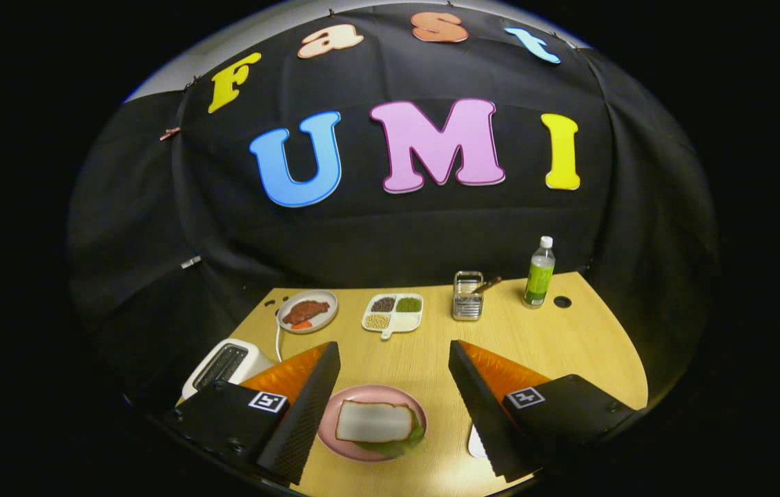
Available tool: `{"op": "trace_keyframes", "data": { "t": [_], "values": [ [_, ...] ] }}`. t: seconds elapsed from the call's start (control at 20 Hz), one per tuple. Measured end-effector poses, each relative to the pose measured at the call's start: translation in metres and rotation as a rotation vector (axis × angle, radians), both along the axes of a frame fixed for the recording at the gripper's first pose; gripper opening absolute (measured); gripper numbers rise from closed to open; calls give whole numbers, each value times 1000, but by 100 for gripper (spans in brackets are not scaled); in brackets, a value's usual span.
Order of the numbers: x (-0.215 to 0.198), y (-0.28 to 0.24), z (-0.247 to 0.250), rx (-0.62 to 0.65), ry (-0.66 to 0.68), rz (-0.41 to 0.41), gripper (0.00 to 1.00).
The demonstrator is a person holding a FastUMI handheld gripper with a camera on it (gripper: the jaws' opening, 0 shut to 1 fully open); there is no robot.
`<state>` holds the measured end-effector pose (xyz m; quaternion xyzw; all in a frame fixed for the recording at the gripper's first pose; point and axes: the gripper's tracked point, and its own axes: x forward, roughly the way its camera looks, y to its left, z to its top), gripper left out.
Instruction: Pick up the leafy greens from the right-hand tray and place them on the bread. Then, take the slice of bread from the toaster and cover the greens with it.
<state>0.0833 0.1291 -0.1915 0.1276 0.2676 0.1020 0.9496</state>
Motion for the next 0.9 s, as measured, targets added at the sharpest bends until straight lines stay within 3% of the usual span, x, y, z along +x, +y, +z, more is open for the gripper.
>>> {"op": "trace_keyframes", "data": {
  "t": [0.35, 0.9],
  "values": [
    [2, -15, 66, 41, -119, -37, 99],
    [-10, -44, 107, -43, -269, -82, 99]
  ]
}}
